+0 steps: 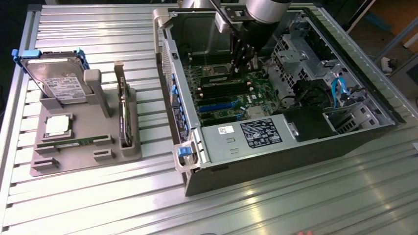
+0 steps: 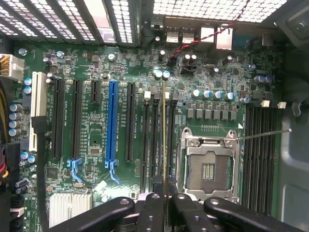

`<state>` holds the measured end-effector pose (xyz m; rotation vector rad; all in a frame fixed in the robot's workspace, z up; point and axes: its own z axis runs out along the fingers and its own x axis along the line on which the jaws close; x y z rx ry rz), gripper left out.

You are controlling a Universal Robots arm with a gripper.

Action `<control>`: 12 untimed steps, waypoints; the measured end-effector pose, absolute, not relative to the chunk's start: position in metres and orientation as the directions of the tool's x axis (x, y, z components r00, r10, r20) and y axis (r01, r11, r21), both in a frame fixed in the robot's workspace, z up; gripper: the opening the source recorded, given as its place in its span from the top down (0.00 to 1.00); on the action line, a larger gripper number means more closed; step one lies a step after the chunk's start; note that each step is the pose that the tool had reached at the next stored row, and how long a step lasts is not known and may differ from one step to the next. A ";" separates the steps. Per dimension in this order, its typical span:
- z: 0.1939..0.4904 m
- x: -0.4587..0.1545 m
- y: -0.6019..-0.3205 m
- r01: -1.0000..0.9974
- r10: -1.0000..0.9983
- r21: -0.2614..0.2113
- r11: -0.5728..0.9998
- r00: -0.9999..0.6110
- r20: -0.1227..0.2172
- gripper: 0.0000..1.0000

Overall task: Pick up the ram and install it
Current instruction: 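Insert the ram into the slot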

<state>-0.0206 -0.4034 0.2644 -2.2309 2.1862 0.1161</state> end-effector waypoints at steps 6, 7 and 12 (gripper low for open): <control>0.264 -0.020 -0.403 -0.999 -0.998 0.041 0.015 -0.018 -0.064 0.88; 0.264 -0.020 -0.403 -0.999 -0.998 0.041 0.015 -0.018 -0.064 0.88; 0.264 -0.012 -0.403 -0.999 -0.998 0.041 0.015 -0.018 -0.064 0.88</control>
